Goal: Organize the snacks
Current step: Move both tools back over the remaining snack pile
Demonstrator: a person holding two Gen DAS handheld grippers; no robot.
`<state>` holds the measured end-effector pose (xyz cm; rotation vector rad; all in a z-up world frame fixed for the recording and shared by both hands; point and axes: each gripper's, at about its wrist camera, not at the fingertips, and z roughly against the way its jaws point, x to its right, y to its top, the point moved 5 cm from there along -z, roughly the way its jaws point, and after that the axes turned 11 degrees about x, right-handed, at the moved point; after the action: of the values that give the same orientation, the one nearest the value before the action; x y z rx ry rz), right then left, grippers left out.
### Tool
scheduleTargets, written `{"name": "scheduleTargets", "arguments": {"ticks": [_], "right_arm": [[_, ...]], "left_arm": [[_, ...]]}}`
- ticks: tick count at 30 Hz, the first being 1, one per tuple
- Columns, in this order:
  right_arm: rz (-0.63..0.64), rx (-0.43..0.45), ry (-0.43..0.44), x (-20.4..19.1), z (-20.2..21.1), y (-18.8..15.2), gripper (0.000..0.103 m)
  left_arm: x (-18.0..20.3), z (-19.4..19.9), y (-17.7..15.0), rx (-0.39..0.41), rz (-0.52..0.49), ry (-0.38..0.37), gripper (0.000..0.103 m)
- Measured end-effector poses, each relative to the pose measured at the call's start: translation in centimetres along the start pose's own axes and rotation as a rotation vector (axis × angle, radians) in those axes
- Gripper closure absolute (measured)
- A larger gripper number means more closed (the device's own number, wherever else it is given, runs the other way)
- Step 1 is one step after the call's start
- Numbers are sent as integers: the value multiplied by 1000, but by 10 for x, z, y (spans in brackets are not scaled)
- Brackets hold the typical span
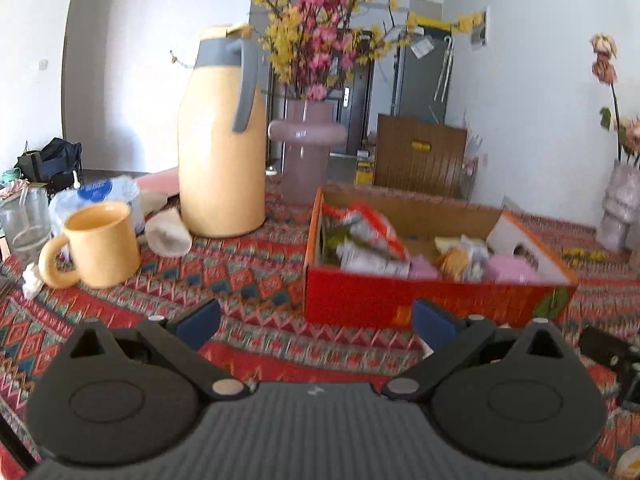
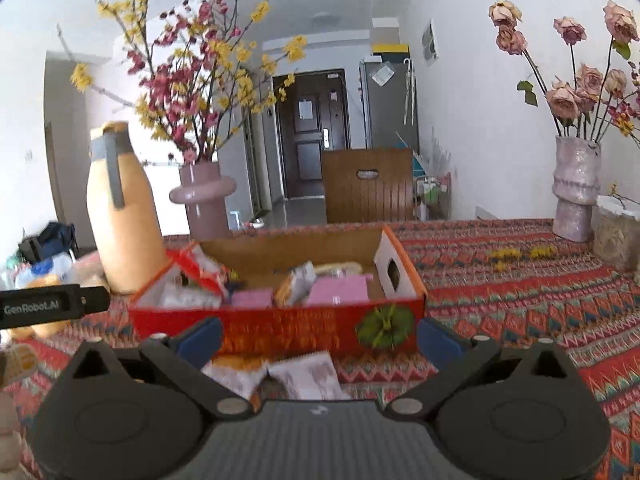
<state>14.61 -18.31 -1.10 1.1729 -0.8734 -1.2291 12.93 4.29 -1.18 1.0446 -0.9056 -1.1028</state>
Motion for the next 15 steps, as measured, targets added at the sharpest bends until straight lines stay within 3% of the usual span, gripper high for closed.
{"name": "scheduleTargets", "arguments": {"ticks": [3,15], "right_arm": [[-19,-29,-11,3,7,-14,0],[-36,-94,-49,16,30,-53,0]], "left_arm": [[-8,2,-15,-35,-2,0,0],[-26,-3,-47,-46,-47,36,0]]}}
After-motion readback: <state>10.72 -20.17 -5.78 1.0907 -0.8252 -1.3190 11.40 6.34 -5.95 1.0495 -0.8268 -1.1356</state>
